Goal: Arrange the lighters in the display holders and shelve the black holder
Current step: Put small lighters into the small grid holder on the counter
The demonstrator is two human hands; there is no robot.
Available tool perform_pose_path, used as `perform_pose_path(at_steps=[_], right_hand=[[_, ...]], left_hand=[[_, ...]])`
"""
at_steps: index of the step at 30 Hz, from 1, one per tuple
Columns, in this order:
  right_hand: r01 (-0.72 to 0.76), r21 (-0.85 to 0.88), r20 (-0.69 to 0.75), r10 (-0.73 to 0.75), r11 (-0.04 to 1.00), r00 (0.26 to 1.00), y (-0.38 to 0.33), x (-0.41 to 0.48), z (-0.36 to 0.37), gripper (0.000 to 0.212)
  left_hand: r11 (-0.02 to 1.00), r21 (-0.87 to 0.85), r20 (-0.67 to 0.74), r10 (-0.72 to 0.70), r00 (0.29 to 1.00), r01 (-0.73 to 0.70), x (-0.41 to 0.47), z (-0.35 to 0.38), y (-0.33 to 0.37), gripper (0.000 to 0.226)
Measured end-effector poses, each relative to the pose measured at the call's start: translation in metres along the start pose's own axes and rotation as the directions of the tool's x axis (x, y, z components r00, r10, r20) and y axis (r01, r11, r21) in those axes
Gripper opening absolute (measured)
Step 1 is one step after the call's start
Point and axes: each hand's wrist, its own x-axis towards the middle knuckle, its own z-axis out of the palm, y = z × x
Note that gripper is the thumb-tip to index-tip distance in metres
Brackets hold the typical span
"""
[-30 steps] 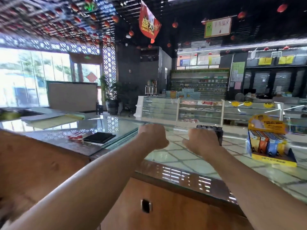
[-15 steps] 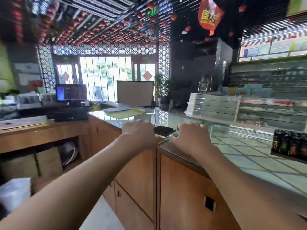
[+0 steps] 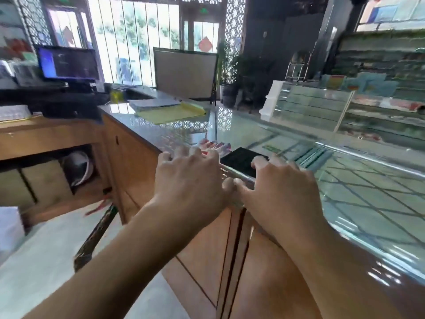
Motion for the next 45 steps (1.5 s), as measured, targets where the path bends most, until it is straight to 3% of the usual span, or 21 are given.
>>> perform_pose_path(at_steps=[5,12,20,26,35,40,45], right_hand=[[-0.029,-0.016,0.05,0.03,0.999,0.998,-0.008,0.058,0.005,0.055],[-0.05,-0.05,0.225,0.06,0.997,0.973,-0.039,0.128,-0.06,0.06],[-0.158,-0.05,0.349,0.166,0.986,0.922,-0.069,0.167,-0.123,0.058],[-0.292,-0.068,0.408,0.294,0.954,0.864,-0.05,0.177,-0.116,0.062],[-0.418,-0.028,0.481,0.378,0.908,0.791,-0.013,0.186,-0.05,0.055],[-0.502,0.052,0.512,0.408,0.864,0.756,-0.007,0.197,-0.011,0.062],[-0.527,0.046,0.54,0.423,0.848,0.728,0.006,0.206,0.009,0.063]], left_hand=[[0.998,-0.054,0.116,-0.025,0.993,0.032,0.06,0.005,-0.019,0.06],[0.997,-0.072,0.233,0.052,0.971,-0.036,0.124,-0.066,-0.05,0.063],[0.986,-0.103,0.42,0.165,0.892,-0.134,0.169,-0.116,-0.095,0.062],[0.984,-0.166,0.499,0.145,0.854,-0.07,0.202,-0.102,-0.117,0.059],[0.983,-0.178,0.667,0.096,0.739,0.033,0.253,-0.018,-0.093,0.08],[0.975,-0.193,0.771,0.084,0.631,0.107,0.267,0.028,-0.077,0.125],[0.981,-0.175,0.804,0.19,0.564,-0.08,0.287,0.057,-0.054,0.141]])
